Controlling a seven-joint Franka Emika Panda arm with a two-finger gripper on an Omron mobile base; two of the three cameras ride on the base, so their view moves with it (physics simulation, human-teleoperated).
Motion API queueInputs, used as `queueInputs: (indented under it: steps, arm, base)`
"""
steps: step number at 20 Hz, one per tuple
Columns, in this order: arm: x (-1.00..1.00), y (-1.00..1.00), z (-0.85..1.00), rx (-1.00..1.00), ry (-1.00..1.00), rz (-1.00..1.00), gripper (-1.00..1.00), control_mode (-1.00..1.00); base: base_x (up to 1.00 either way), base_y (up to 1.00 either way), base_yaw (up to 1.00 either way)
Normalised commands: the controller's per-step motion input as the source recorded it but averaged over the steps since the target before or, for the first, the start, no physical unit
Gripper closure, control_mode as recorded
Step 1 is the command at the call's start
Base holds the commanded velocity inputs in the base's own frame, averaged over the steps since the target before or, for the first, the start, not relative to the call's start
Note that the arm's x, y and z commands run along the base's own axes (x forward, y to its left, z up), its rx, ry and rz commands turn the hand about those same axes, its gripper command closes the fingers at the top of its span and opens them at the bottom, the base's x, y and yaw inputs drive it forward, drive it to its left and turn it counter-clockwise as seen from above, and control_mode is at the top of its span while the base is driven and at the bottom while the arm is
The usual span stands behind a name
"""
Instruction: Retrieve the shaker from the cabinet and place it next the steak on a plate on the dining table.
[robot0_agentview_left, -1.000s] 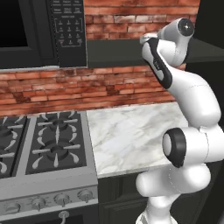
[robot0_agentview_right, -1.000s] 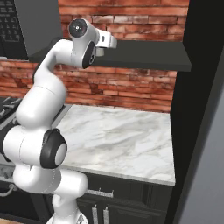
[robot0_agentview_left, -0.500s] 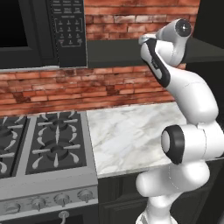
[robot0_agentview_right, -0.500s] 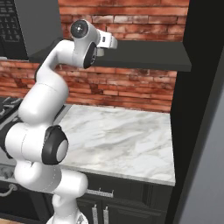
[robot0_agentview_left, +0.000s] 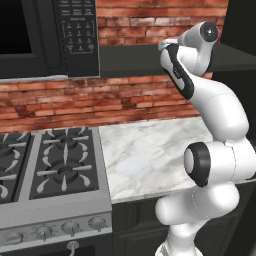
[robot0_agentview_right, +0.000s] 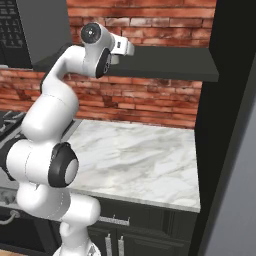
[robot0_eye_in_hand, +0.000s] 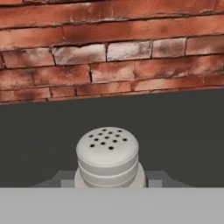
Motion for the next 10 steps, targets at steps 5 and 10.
queueInputs:
  steps: [5, 10]
  arm:
    - [-0.66, 0.0, 0.0, 0.0, -0.12, 0.01, 1.0, -1.0]
    - [-1.0, 0.01, 0.24, 0.0, -0.23, 0.03, 1.0, -1.0]
  base:
    - [0.0, 0.0, 0.0]
    - [0.0, 0.0, 0.0]
